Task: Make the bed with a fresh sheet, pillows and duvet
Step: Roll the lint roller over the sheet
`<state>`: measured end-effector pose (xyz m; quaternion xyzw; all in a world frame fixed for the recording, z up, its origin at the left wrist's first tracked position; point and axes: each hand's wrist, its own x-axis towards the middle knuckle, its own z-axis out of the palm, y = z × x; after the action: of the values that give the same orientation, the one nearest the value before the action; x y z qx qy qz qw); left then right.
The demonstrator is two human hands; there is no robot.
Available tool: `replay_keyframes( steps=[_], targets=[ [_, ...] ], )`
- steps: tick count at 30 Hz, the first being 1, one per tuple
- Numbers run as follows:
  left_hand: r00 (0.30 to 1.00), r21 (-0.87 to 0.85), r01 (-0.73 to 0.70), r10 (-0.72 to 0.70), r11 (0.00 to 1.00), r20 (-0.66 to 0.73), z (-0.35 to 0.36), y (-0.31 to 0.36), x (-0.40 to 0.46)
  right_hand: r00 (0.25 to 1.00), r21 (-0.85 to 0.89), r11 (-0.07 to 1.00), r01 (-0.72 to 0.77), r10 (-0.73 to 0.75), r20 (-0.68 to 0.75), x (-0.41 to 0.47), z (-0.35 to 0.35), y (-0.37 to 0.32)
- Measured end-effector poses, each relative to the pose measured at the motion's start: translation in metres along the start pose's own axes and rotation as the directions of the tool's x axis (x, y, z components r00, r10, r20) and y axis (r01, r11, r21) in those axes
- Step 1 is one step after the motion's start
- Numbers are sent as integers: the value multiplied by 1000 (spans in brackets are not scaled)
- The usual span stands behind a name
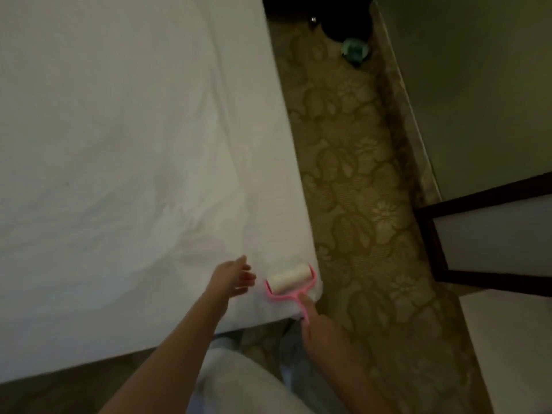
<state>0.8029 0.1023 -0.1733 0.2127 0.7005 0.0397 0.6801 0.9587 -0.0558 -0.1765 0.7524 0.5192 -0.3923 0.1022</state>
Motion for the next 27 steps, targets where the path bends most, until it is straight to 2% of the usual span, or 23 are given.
replay_keyframes(
  steps=[3, 6, 10, 13, 15, 17, 19, 21, 27],
  targets=[
    [998, 77, 50, -53, 996, 35, 39, -31, -41, 996, -45, 999, 8, -4, 92, -33, -10, 21],
    [997, 135, 38, -47, 990, 68, 71, -39, -74, 997, 6, 1000, -26, 25, 75, -47, -37, 36],
    [986, 162, -140, 123, 977, 110, 106, -22, -122, 993, 172, 984, 36, -16, -117, -68, -96, 45],
    [947, 116, -272, 245, 955, 206, 137, -9, -160, 951, 336, 931, 144, -37, -307, -86, -139, 45],
    [906, 76, -363, 332, 929, 264, 157, -2, -180, 931, 394, 895, 208, -59, -359, -101, -165, 45],
    [865, -35, -430, 422, 902, 271, 173, 5, -198, 914, 329, 901, 284, -151, -376, -116, -186, 46],
    [861, -140, -440, 461, 887, 216, 185, 12, -214, 887, 266, 895, 358, -238, -395, -128, -202, 50],
    [858, -159, -462, 485, 873, 169, 191, 17, -223, 871, 261, 880, 397, -272, -408, -138, -213, 52],
    [793, -224, -541, 581, 810, 185, 197, 26, -237, 854, 166, 894, 416, -321, -410, -136, -240, 60]
  ],
)
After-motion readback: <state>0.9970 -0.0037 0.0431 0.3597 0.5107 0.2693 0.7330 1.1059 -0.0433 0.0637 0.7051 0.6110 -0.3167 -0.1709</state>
